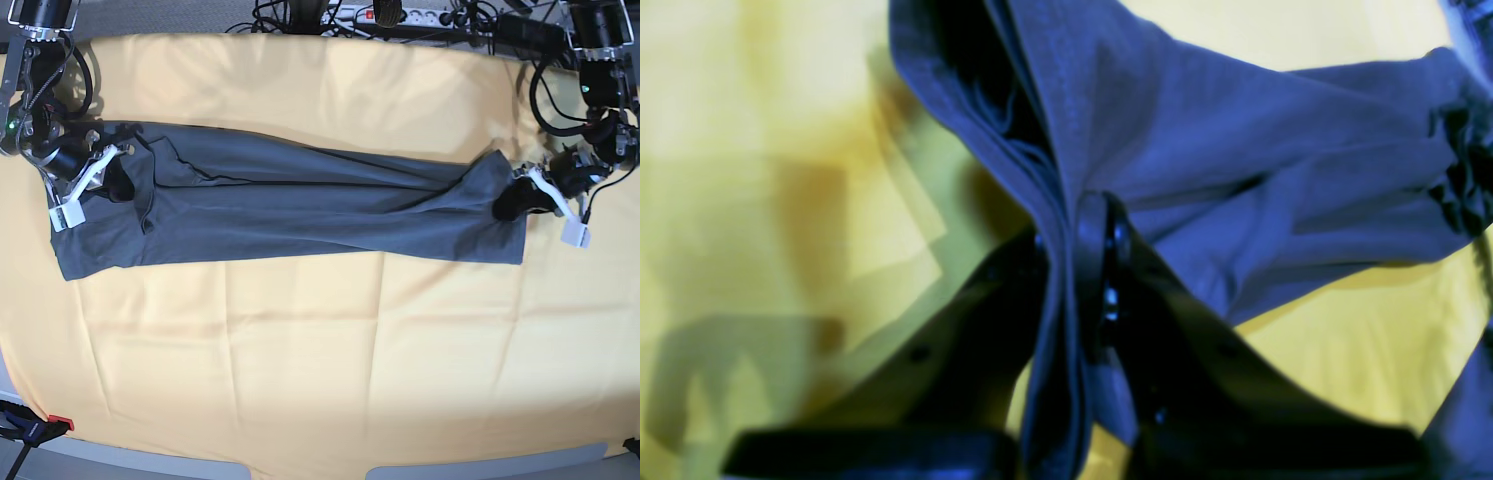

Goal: Fold the T-shirt properly
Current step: 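Carry the strip end in the left gripper toward the middle, folding it over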

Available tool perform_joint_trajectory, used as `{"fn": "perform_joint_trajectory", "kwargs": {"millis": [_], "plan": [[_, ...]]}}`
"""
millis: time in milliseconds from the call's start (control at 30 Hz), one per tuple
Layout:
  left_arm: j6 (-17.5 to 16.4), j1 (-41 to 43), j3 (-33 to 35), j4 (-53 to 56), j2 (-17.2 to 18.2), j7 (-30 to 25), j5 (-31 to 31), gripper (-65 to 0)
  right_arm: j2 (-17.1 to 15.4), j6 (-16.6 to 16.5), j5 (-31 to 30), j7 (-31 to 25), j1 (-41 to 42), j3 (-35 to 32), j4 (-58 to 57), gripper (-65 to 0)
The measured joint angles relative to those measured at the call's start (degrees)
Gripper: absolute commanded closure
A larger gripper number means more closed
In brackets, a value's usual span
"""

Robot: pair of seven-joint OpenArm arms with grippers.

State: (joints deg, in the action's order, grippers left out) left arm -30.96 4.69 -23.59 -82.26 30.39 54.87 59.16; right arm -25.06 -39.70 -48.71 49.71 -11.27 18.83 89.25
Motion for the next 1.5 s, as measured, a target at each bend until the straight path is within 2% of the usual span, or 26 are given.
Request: {"fn": "perform_joint_trajectory", "kwargs": {"millis": [100,167,267,333,433,467,533,800,900,967,1067,1200,1300,1367,1400,1500], "plan": [[-0.28,-0.48,0.0,0.0,2.27,-0.22,0.0,0.0,0.02,-0.04,-0.22,0.04,0.0,-0.02,0.0,0.0],[2.08,-0.98,0.0,0.0,3.39,-0.04,0.46,0.0,0.13,-0.02,-0.24,0.02,0.0,-0.02,0.0,0.0],[2.21,-1.88,0.0,0.0,4.35,3.1,4.11,0.0,0.15,-0.02,-0.33,0.02,0.0,-0.02,0.0,0.0],[-0.59,-2.34,0.0,0.04,4.55,6.6,9.57,0.0,0.15,-0.02,-0.33,0.02,0.02,-0.02,0.0,0.0],[-6.64,-3.21,0.0,-0.13,4.31,13.84,23.98,0.0,0.15,-0.02,-0.28,0.02,0.0,-0.02,0.0,0.0],[-8.55,-3.65,-0.02,-0.63,3.78,15.8,25.51,0.0,0.15,-0.02,-0.22,0.02,0.02,-0.02,0.0,0.0],[-8.57,-3.91,-0.04,-2.67,2.97,17.31,23.89,0.0,0.15,-0.02,-0.15,0.0,-0.04,-0.02,0.0,0.0],[-7.69,-3.89,0.42,-15.39,-3.08,16.76,24.48,0.0,0.15,-0.02,-0.15,0.0,-0.02,-0.02,-0.02,0.0],[-8.55,-3.87,3.52,-15.89,-6.16,16.65,24.39,0.0,0.15,-0.02,-0.11,0.0,-0.02,-0.02,0.0,0.0],[-8.55,-3.74,6.6,-15.82,-8.66,14.6,23.93,0.0,0.15,-0.02,-0.07,0.02,-0.02,-0.02,0.0,0.0],[-8.61,-3.87,11.78,-15.78,-12.44,8.39,13.92,0.0,0.15,-0.04,0.04,0.0,-0.02,-0.02,0.0,0.0],[-8.55,-3.61,16.65,-15.63,-15.58,-1.84,1.64,0.0,0.15,-0.04,-0.26,1.53,0.0,-0.02,0.0,0.0],[-8.5,-3.8,19.12,-15.63,-18.12,-5.49,-2.95,0.0,0.15,-0.11,-0.42,2.38,0.02,-0.02,0.0,0.0],[-8.52,-3.76,20.57,-15.63,-20.13,-5.35,-4.2,0.0,0.15,-0.28,-0.39,2.43,0.02,-0.02,0.0,0.0],[-8.52,-3.72,21.33,-15.63,-21.03,-5.25,-4.17,-4.6,0.15,-0.28,-0.39,2.45,0.02,-0.02,0.0,0.0],[-8.52,-3.76,23.19,-15.63,-22.34,-5.46,-3.45,-28.4,0.13,-0.26,-0.81,2.62,0.02,-0.02,0.0,0.0]]}}
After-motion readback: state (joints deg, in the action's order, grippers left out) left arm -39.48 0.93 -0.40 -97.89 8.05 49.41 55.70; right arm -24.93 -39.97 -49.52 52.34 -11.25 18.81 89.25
